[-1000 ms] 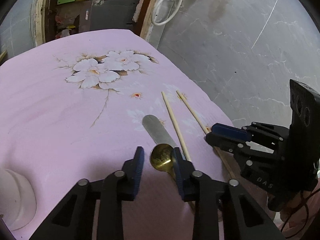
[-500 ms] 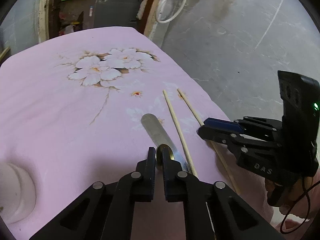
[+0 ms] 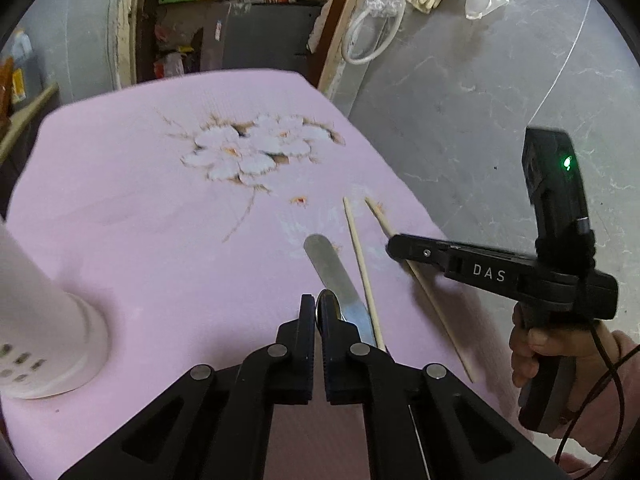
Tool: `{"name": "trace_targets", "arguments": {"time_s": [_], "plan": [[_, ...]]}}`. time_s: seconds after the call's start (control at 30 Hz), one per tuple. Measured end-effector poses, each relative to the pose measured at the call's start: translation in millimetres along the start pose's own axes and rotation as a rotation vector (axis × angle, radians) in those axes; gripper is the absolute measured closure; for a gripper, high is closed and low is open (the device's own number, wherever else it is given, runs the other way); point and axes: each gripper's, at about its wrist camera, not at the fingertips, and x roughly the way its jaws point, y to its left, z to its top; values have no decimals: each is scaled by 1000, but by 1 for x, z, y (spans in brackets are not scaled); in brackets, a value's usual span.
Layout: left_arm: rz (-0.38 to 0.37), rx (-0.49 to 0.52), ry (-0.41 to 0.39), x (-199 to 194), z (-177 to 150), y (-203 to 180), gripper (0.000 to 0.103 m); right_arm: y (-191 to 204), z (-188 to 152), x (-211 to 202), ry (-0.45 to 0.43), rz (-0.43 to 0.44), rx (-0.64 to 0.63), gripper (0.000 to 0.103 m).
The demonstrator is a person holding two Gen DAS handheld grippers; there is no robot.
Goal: Organize utensils
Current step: 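Lift the chopstick and knife and carry both over the caddy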
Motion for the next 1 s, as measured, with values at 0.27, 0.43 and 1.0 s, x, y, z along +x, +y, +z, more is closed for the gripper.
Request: {"name": "trace_targets", "arguments": {"time_s": [0.27, 0.43, 1.0], "plan": [[70, -3, -49, -34, 6, -8, 100, 12, -14, -43, -145, 103, 3, 99], [81, 1, -75, -52, 12, -12, 100, 32, -16, -68, -239, 142, -38, 99], [94, -68, -227, -139, 33, 28, 100, 104, 11, -123, -444, 318, -81, 99]]}}
